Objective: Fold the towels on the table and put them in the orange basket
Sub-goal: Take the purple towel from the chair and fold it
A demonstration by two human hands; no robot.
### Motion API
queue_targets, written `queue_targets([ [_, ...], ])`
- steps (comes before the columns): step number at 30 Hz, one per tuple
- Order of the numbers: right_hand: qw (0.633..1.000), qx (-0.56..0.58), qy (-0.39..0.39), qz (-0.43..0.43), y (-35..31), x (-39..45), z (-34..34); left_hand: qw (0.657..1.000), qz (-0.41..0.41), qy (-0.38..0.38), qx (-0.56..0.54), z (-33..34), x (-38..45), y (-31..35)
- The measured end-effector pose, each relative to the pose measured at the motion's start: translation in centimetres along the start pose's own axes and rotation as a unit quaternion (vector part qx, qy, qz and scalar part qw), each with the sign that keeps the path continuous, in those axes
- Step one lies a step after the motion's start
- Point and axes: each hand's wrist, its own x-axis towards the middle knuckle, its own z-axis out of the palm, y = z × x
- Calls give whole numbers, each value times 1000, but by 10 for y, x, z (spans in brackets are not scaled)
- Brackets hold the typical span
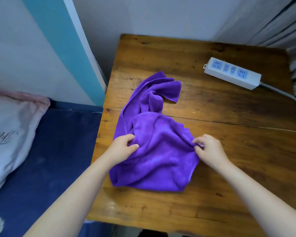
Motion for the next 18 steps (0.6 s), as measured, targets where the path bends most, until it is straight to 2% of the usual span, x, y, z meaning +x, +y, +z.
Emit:
queue_targets([
  [3, 998, -36, -45, -8, 10, -17, -16, 998, -4, 21, -52, -9, -19, -3],
  [6, 987, -89, -130, -33, 7, -26, -12, 995, -25, 88, 35, -9, -45, -11],
  [8, 974, -143, -169, -41, -5, -28, -5, 985, -76, 107, 110, -4, -62, -22],
  [10, 963, -212, -161, -41, -17, -24, 0, 975, -137, 70, 162, 3, -68, -31],
  [12, 966, -229, -107, -45, -27, -18, 6, 967, -177, 35, 178, 2, -70, -37],
  [14, 979, -185, -62, -61, -35, -9, 14, 973, -178, 60, 132, -2, -63, -39],
  [15, 982, -163, -54, -73, -38, -4, 17, 977, -163, 98, 95, -6, -57, -37],
  [17, 982, -152, -69, -93, -41, 6, 21, 980, -127, 147, 51, -14, -42, -31],
  [18, 977, -170, -83, -97, -42, 10, 23, 982, -109, 149, 47, -18, -32, -28],
])
